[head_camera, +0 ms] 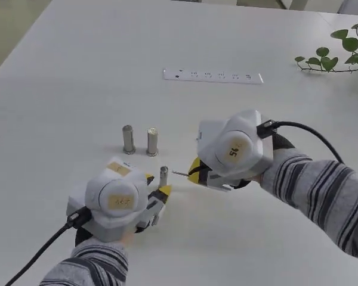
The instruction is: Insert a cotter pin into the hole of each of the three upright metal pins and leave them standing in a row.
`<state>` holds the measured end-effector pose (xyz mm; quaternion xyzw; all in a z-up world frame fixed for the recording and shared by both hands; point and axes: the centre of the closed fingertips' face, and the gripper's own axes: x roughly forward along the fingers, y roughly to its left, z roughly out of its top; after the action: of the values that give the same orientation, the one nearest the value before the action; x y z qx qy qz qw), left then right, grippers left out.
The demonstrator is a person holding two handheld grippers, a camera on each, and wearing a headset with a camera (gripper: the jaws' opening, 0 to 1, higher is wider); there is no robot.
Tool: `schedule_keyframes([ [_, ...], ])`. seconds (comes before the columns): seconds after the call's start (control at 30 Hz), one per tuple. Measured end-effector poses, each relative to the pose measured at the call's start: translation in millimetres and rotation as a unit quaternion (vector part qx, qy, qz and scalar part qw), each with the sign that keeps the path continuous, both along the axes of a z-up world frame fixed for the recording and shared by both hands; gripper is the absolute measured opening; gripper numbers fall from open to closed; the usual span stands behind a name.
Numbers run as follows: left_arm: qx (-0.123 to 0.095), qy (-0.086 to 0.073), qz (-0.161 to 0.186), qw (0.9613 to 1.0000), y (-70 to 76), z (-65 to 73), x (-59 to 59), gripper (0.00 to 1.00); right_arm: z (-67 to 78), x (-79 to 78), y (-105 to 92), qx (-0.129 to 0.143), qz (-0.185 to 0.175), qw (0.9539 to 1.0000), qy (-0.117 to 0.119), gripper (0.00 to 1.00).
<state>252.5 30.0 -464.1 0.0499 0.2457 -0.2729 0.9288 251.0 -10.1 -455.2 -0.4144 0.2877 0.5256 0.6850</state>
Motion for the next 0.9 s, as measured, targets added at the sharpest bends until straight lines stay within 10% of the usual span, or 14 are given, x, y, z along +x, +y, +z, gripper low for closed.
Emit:
schedule_keyframes([
  [0.9, 0.012, 0.011, 0.028, 0.9995, -4.9, -16.8, 12.4, 0.05, 3.0, 3.5, 11.9, -0.008, 0.032, 0.9995, -0.001, 0.00],
])
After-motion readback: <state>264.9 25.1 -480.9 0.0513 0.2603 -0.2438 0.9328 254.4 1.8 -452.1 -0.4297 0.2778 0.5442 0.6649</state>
